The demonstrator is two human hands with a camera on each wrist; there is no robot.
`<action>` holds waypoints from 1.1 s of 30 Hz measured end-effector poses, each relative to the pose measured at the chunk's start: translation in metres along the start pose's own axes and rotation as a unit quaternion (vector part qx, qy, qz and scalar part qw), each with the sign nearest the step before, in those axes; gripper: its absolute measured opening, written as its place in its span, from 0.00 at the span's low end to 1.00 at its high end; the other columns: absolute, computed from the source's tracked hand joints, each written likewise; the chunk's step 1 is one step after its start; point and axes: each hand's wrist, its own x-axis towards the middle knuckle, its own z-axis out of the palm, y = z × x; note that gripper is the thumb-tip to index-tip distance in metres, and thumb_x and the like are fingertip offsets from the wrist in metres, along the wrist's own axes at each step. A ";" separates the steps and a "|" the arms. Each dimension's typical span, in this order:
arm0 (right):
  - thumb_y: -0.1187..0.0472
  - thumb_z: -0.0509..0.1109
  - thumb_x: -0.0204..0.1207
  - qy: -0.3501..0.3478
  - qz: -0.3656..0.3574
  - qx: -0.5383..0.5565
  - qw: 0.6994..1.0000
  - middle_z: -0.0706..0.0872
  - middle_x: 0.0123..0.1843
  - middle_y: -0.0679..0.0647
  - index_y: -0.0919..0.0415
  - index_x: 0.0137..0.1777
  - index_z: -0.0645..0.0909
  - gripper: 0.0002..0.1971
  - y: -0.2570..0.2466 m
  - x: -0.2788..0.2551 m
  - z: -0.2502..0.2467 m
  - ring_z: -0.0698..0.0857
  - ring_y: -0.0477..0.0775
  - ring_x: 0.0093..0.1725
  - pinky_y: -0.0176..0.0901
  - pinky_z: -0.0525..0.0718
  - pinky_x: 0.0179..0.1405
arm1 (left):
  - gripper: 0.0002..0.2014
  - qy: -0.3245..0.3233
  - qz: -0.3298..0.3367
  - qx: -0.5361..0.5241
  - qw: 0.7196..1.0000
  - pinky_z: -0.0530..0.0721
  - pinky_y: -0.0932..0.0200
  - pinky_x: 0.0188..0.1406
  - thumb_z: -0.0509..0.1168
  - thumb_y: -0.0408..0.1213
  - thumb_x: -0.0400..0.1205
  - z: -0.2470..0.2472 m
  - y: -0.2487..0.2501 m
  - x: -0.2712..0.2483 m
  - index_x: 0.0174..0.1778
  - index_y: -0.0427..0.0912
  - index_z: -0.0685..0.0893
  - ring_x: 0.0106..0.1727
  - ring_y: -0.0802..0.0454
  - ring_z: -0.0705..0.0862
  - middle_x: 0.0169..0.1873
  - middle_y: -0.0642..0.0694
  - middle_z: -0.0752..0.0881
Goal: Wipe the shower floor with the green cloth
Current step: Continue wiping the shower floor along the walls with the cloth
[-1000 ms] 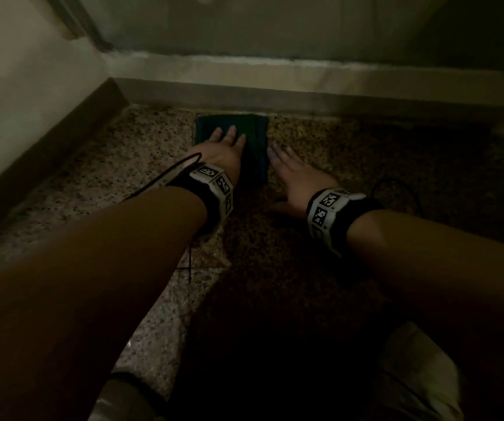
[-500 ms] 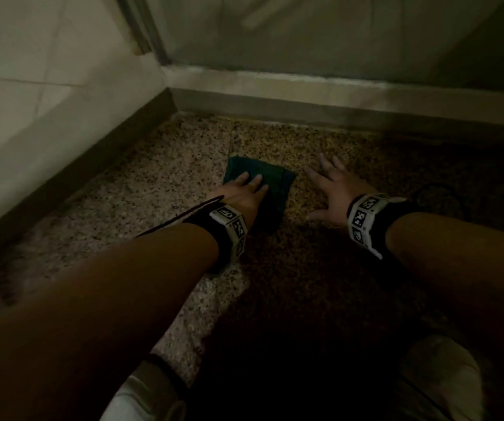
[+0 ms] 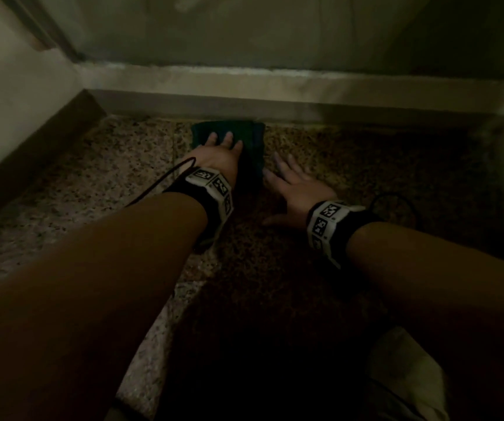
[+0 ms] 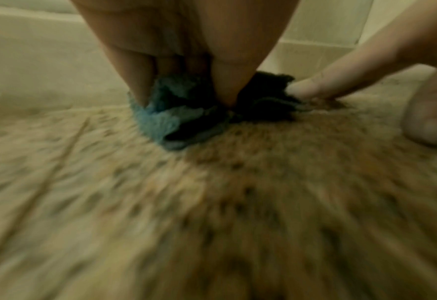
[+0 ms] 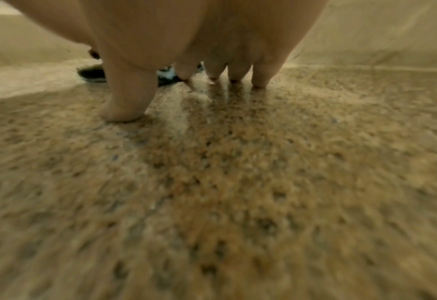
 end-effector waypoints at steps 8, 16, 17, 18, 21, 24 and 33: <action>0.36 0.67 0.73 0.021 0.077 0.048 0.996 0.29 0.83 0.53 0.49 0.84 0.37 0.51 -0.002 -0.011 0.006 0.34 0.58 0.83 0.55 0.45 0.81 | 0.38 -0.006 0.041 0.008 0.999 0.52 0.42 0.79 0.55 0.24 0.84 0.028 -0.004 -0.016 0.84 0.49 0.40 0.83 0.45 0.38 0.82 0.50 0.36; 0.39 0.69 0.74 -0.017 0.127 0.080 0.988 0.29 0.83 0.53 0.47 0.84 0.36 0.51 0.003 -0.037 0.027 0.37 0.63 0.83 0.55 0.50 0.81 | 0.40 -0.025 0.074 0.027 0.997 0.50 0.40 0.81 0.59 0.29 0.84 0.075 -0.005 -0.037 0.83 0.52 0.39 0.83 0.43 0.38 0.82 0.50 0.34; 0.39 0.69 0.74 -0.020 0.129 0.084 0.988 0.29 0.83 0.53 0.47 0.84 0.36 0.51 0.002 -0.037 0.026 0.38 0.63 0.83 0.55 0.51 0.81 | 0.39 -0.008 0.079 0.042 0.996 0.48 0.43 0.82 0.58 0.30 0.84 0.073 -0.004 -0.037 0.83 0.51 0.39 0.83 0.44 0.38 0.82 0.50 0.35; 0.39 0.69 0.74 -0.021 0.129 0.086 0.988 0.29 0.83 0.53 0.48 0.84 0.35 0.50 0.001 -0.037 0.025 0.38 0.63 0.83 0.54 0.52 0.81 | 0.39 0.004 0.084 0.054 0.995 0.46 0.46 0.82 0.57 0.29 0.85 0.072 -0.003 -0.038 0.83 0.51 0.39 0.83 0.45 0.37 0.82 0.50 0.35; 0.39 0.68 0.74 -0.016 0.128 0.080 0.988 0.28 0.83 0.54 0.49 0.83 0.34 0.51 0.000 -0.037 0.026 0.37 0.62 0.83 0.54 0.52 0.82 | 0.39 0.033 0.092 0.077 0.992 0.43 0.48 0.81 0.58 0.29 0.84 0.060 0.001 -0.030 0.83 0.50 0.39 0.83 0.45 0.37 0.82 0.49 0.35; 0.39 0.68 0.75 -0.033 0.134 0.087 0.987 0.27 0.83 0.52 0.49 0.83 0.32 0.51 -0.003 -0.037 0.028 0.34 0.61 0.83 0.56 0.51 0.82 | 0.38 0.044 0.088 0.057 0.994 0.49 0.41 0.81 0.57 0.29 0.85 0.036 0.014 -0.009 0.83 0.51 0.41 0.83 0.44 0.39 0.82 0.50 0.36; 0.45 0.69 0.77 -0.029 0.141 0.123 0.982 0.27 0.83 0.51 0.49 0.83 0.33 0.49 -0.010 -0.036 0.031 0.34 0.61 0.83 0.56 0.48 0.82 | 0.33 0.063 0.066 0.095 0.991 0.59 0.41 0.77 0.52 0.29 0.87 -0.001 0.041 0.010 0.84 0.48 0.42 0.83 0.44 0.43 0.83 0.49 0.40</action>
